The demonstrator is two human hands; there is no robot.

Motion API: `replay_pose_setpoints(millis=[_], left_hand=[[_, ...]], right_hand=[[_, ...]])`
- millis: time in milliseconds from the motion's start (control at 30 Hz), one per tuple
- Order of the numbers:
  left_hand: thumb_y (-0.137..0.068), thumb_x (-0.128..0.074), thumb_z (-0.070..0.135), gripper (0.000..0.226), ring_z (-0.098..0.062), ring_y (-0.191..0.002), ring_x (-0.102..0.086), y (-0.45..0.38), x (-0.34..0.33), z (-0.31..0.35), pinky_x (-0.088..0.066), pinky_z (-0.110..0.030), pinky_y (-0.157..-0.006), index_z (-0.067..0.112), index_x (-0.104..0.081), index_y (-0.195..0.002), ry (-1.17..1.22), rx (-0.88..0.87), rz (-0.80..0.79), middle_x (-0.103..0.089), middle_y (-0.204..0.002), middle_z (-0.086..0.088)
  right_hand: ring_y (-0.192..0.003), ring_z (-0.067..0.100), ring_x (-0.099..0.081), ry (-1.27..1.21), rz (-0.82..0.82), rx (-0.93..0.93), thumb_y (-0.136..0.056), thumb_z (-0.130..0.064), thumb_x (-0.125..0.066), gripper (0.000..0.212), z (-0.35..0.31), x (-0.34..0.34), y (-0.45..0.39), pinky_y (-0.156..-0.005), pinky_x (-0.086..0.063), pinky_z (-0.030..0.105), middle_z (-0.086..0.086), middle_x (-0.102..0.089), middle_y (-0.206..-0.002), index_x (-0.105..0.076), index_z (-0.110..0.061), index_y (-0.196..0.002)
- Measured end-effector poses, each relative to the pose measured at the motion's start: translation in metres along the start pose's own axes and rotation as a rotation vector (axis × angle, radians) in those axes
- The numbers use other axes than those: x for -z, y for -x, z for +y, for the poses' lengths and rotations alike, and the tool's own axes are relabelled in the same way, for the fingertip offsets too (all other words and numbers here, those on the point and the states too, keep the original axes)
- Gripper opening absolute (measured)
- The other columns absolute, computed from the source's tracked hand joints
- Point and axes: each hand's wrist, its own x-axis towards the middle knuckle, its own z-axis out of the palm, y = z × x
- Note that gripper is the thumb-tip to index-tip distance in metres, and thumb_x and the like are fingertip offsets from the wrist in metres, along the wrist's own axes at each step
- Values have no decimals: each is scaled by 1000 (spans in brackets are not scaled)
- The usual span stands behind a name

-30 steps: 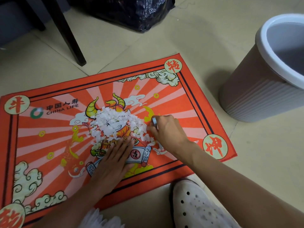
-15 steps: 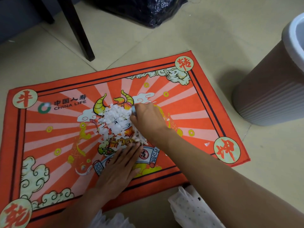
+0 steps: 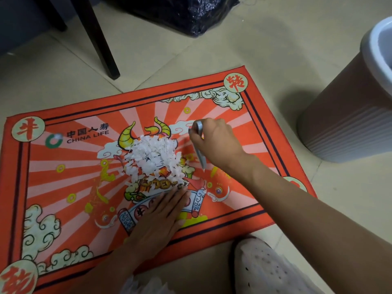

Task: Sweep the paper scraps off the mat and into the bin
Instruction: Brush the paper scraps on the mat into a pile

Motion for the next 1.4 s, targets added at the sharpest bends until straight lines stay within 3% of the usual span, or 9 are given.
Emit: replay_pose_setpoints(millis=[167, 267, 500, 733, 867, 967, 1133, 1267, 1400], left_hand=[[-105, -25, 40, 59, -17, -152, -8, -21, 3, 19, -12, -38, -118, 17, -10, -157, -17, -88, -2, -7, -165, 2], [-105, -27, 40, 59, -18, -152, -9, -34, 4, 29, -14, -40, -118, 18, -12, -157, -53, -151, -19, -10, -165, 3], [-105, -27, 40, 58, -17, -152, -7, -63, 6, 49, -13, -39, -119, 19, -14, -157, -30, -145, -1, -11, -165, 1], [-105, -26, 38, 57, -19, -151, -10, -75, 10, 53, -17, -41, -118, 19, -14, -157, -5, -174, 7, -10, -165, 0], [-106, -23, 37, 56, -20, -152, -8, -75, 10, 57, -15, -41, -118, 19, -12, -157, -22, -200, 4, -7, -165, -1], [-106, -20, 38, 55, -20, -152, -8, -74, 9, 58, -17, -43, -118, 19, -12, -157, -20, -203, -10, -7, -165, -1], [-106, -23, 38, 56, -21, -152, -8, -72, 11, 51, -11, -39, -120, 20, -11, -157, -21, -210, 8, -8, -165, -1], [-105, -27, 37, 57, -22, -152, -8, -64, 10, 43, -12, -41, -120, 18, -13, -157, -20, -215, 11, -10, -165, -2], [-105, -26, 37, 58, -22, -152, -9, -55, 11, 40, -14, -41, -119, 17, -12, -157, -19, -209, 23, -9, -165, -1]], right_hand=[[-52, 22, -48, -110, 38, -16, -98, -26, -52, 26, 30, 19, 19, -48, -37, 32, 8, -62, -65, -64, -10, -80], [-61, 27, -58, -114, 81, -38, -98, -31, -50, 27, 53, 33, 41, -60, -48, 39, 5, -67, -69, -66, -15, -83], [-66, 21, -67, -107, 174, -195, -96, -30, -54, 16, 123, 68, 92, -67, -54, 39, -1, -71, -70, -69, -26, -92], [-69, 14, -66, -28, 134, -230, -99, -24, -51, 25, 152, 78, 120, -65, -50, 29, -7, -74, -84, -72, -31, -110], [-67, 17, -65, 14, 121, -225, -100, -28, -47, 28, 157, 73, 122, -65, -56, 38, -4, -75, -90, -69, -34, -116], [-60, 16, -61, -18, 146, -234, -99, -26, -46, 28, 154, 68, 123, -63, -54, 37, -3, -74, -78, -70, -33, -113], [-48, 0, -41, -36, 196, -234, -95, -19, -53, 21, 140, 56, 128, -58, -31, 16, -18, -60, -70, -74, -24, -99], [-50, 1, -49, -80, 203, -236, -95, -20, -52, 20, 137, 50, 120, -62, -38, 23, -21, -55, -61, -71, -24, -93], [-61, 16, -58, -93, 160, -200, -96, -23, -51, 20, 124, 43, 107, -65, -47, 30, -8, -66, -69, -71, -24, -95]])
